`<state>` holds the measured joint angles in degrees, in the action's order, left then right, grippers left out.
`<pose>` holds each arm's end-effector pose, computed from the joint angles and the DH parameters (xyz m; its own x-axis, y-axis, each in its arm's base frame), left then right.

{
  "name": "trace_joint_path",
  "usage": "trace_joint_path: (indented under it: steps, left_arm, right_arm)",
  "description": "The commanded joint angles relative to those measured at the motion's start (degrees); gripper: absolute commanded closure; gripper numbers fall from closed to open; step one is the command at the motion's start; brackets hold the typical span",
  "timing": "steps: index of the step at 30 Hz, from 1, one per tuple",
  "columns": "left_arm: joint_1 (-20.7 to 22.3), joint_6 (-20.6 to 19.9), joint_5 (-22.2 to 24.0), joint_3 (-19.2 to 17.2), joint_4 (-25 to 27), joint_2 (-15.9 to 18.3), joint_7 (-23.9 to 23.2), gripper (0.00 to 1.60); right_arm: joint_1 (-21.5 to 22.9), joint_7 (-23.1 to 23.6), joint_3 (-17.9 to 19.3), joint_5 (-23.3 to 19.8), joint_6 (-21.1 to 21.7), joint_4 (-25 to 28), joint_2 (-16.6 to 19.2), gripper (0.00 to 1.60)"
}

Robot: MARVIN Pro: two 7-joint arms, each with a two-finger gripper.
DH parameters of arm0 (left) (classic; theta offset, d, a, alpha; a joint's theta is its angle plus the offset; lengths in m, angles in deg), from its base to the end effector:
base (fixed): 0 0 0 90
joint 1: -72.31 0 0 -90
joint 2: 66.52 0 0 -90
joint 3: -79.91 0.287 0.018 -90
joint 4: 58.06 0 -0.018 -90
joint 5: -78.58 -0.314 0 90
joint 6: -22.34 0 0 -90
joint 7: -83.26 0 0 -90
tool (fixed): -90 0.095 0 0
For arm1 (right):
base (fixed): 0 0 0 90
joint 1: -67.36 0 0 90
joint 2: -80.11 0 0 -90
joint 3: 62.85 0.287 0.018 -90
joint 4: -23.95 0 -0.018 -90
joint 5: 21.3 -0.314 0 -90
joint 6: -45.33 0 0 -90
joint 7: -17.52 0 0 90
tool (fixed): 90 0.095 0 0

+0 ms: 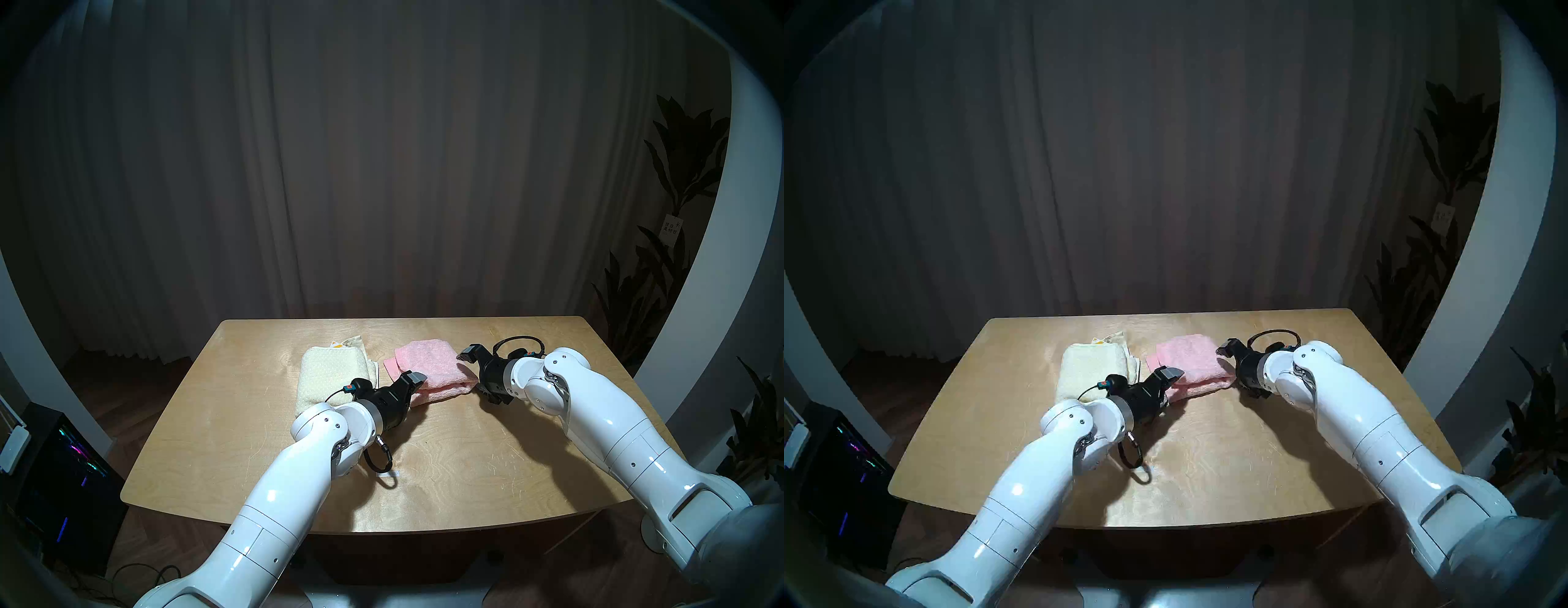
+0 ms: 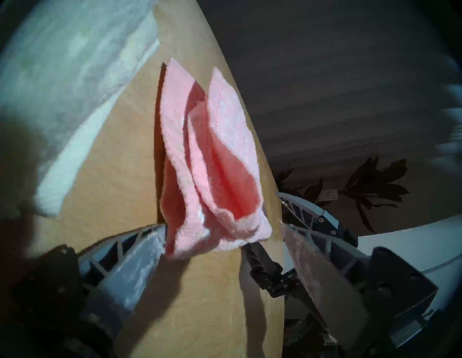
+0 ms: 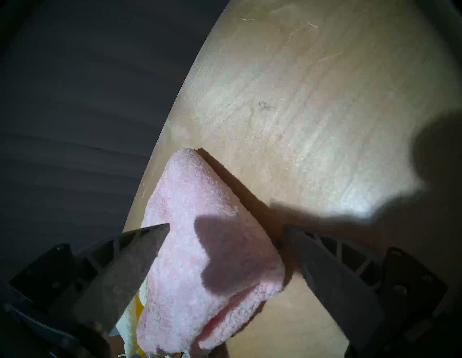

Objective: Fold each towel twice and stack them on table

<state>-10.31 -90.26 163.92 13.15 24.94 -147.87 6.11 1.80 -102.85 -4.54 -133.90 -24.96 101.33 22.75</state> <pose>0.4115 -0.1336 -0.3521 0.6991 0.6794 0.2229 0.1155 -0.4150 0.9025 0.4811 -0.0248 -0.3156 0.6223 -0.7423 0.2484 -0.3756 -0.5616 -0.7372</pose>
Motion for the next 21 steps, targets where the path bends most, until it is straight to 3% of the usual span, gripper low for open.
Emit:
trace_joint_path:
  steps: [1, 14, 21]
  left_arm:
    - [-0.3, 0.8, -0.9, 0.7, -4.3, -0.3, 0.6, 0.0]
    - [0.9, 3.2, -1.1, 0.3, -8.2, -1.2, 0.5, 0.0]
    - [0.3, 7.0, 0.5, -2.2, -9.5, -2.9, -0.6, 0.0]
  right_arm:
    - [1.1, -0.8, -0.6, 0.0, 0.4, 0.0, -1.1, 0.0]
    - [2.0, -0.6, -1.2, 0.5, -0.7, -3.3, -2.8, 0.0]
    - [2.1, -0.8, -1.7, 0.6, -1.1, -3.9, -3.1, 0.0]
